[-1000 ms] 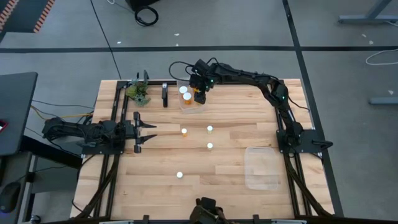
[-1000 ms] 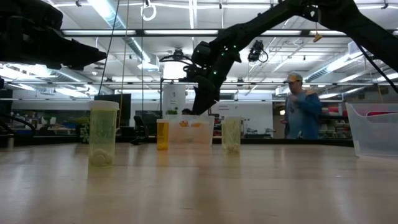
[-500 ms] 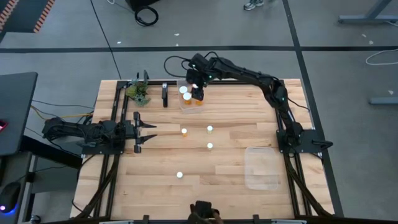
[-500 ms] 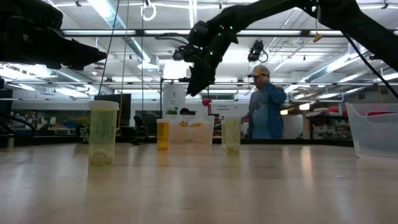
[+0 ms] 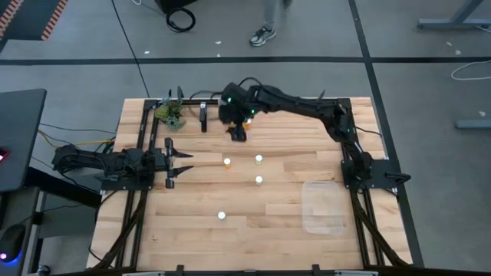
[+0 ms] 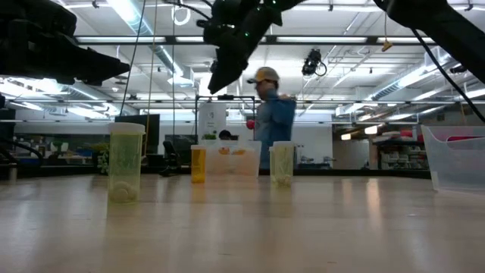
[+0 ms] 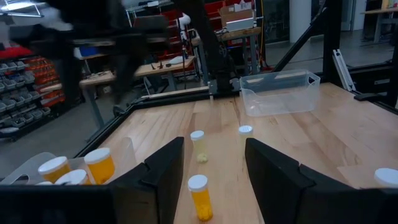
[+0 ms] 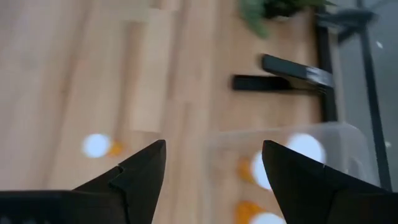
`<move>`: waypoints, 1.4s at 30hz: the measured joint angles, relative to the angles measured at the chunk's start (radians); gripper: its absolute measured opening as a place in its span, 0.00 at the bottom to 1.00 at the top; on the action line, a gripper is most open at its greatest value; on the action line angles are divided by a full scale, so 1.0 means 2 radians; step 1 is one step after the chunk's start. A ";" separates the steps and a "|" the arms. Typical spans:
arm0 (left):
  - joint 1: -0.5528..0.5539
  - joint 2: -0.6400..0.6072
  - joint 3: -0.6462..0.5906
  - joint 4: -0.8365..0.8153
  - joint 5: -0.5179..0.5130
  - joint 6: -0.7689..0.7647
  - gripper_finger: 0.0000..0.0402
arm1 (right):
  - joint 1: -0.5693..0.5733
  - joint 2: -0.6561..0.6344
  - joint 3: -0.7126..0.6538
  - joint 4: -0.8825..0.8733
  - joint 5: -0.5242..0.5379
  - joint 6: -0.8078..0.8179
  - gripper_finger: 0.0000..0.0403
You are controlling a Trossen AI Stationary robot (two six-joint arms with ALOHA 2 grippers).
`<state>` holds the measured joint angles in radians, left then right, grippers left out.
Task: Pick and place medicine bottles into bin by pill shape (circle, oval)
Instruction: Move the bottom transparent bin to the middle right of the table
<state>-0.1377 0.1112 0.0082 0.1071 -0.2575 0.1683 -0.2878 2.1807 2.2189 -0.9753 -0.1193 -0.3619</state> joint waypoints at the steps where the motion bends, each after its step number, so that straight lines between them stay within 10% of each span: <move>1: 0.000 0.000 0.000 0.000 0.000 0.000 0.45 | 0.009 0.000 0.000 -0.002 0.000 -0.003 0.68; 42: 0.000 0.000 0.000 0.000 0.000 0.000 0.44 | 0.172 0.001 0.000 -0.235 0.039 0.174 0.68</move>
<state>-0.1377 0.1112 0.0081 0.1071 -0.2576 0.1682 0.0570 2.1818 2.2189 -1.4449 -0.0410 -0.0146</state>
